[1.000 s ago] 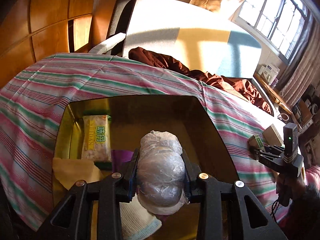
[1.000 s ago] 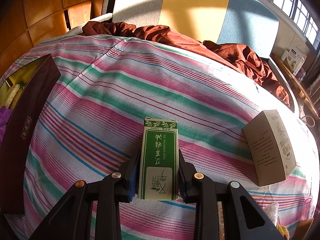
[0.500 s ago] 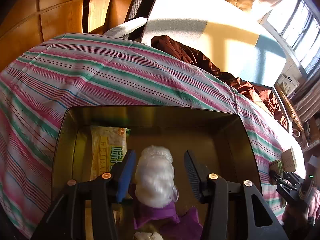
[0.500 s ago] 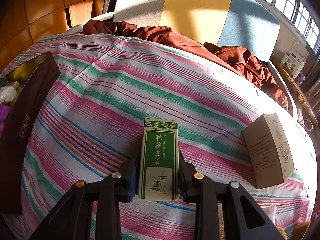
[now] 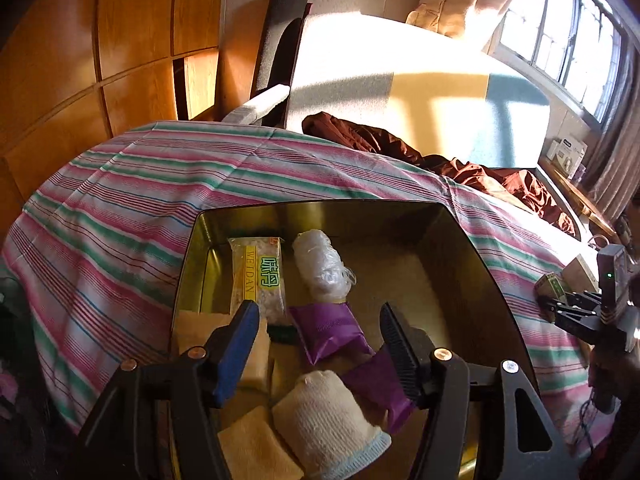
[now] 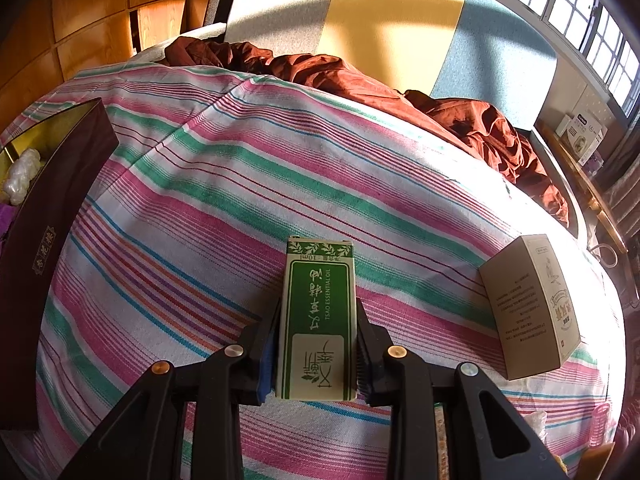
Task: Organize objects
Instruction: 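Carry the green box into the gold tray and open the right gripper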
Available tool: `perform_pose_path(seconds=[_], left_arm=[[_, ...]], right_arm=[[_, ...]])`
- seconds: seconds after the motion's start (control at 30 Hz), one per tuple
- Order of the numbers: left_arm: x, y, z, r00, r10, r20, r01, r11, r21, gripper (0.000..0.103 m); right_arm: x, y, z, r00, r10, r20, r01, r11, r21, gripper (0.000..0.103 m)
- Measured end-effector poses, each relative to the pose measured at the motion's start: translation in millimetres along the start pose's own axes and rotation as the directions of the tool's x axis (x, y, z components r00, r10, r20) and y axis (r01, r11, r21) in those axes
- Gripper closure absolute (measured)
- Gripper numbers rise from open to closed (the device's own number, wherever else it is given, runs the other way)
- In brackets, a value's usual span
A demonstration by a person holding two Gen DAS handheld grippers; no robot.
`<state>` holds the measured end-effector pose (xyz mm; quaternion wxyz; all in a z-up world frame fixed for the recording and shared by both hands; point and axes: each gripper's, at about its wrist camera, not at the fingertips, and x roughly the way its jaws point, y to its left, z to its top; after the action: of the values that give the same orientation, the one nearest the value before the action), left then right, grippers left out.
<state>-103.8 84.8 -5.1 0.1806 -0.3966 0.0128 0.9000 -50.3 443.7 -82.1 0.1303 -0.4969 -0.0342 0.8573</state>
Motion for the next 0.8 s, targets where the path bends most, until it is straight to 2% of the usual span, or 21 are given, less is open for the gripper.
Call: perform_pose_path(seconds=[0.07, 0.17, 0.27, 0.47, 0.57, 0.67, 0.8], left_arm=[[-15, -4, -8, 0.999, 0.015, 0.038, -0.016, 0.999, 0.028, 0.037], [-29, -6, -18, 0.998, 0.014, 0.060, -0.017, 0.999, 0.051, 0.036], [-35, -6, -24, 0.998, 0.006, 0.057, -0.009, 0.998, 0.064, 0.035], [-44, 3, -31, 0.997, 0.011, 0.071, -0.014, 0.999, 0.044, 0.032], [-47, 11, -34, 0.997, 0.012, 0.073, -0.013, 1.000, 0.016, 0.031], [-52, 16, -38, 0.997, 0.005, 0.073, -0.005, 1.000, 0.002, 0.026], [-57, 23, -42, 0.997, -0.008, 0.081, 0.009, 1.000, -0.021, 0.010]], right_arm=[[-2, 2, 2, 1.000, -0.015, -0.006, 0.015, 1.000, 0.001, 0.072], [-13, 2, 7, 0.999, 0.042, 0.000, -0.042, 0.997, 0.058, 0.072], [-38, 19, 17, 0.994, 0.094, 0.059, -0.098, 0.993, 0.065, 0.072], [-90, 87, 44, 0.955, 0.245, 0.165, -0.245, 0.969, -0.020, 0.072], [-98, 127, 57, 0.938, 0.310, 0.152, -0.303, 0.950, -0.068, 0.072], [-88, 155, 65, 0.930, 0.353, 0.105, -0.349, 0.936, -0.055, 0.072], [-62, 177, 69, 0.923, 0.383, 0.038, -0.384, 0.923, 0.019, 0.072]])
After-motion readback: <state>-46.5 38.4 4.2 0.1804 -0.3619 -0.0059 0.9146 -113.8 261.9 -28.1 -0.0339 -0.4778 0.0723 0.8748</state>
